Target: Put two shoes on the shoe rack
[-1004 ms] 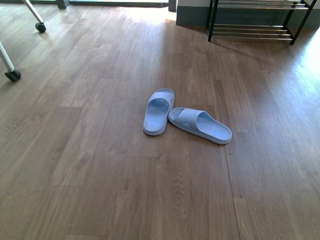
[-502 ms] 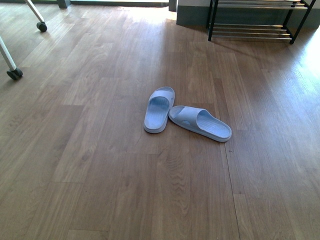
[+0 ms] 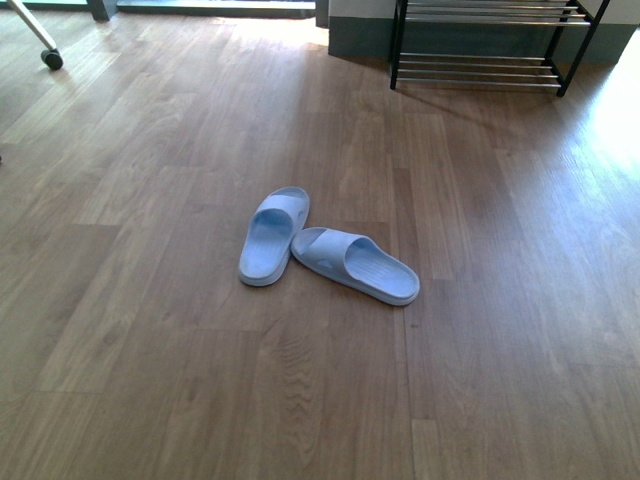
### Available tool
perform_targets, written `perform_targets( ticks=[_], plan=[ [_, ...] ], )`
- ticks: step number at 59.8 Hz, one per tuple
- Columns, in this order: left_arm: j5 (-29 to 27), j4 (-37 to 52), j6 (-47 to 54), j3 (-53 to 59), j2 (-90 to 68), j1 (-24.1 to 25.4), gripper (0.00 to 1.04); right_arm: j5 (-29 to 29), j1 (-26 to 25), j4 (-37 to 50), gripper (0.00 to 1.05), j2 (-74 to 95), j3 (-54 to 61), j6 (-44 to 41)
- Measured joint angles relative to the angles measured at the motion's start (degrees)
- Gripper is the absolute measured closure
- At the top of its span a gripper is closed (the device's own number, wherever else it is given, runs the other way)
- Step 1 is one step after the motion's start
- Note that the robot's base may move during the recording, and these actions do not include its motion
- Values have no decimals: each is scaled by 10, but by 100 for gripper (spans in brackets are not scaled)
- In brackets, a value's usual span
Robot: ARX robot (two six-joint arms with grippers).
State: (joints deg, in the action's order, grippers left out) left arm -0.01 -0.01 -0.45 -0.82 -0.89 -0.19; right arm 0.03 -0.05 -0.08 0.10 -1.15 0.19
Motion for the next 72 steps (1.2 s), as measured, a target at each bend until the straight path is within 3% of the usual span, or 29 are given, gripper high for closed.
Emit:
perform_targets(
  ticks=[72],
  plan=[
    [0,0,0,0,0,0,9,-1,0,0,9,1,0,0]
  ],
)
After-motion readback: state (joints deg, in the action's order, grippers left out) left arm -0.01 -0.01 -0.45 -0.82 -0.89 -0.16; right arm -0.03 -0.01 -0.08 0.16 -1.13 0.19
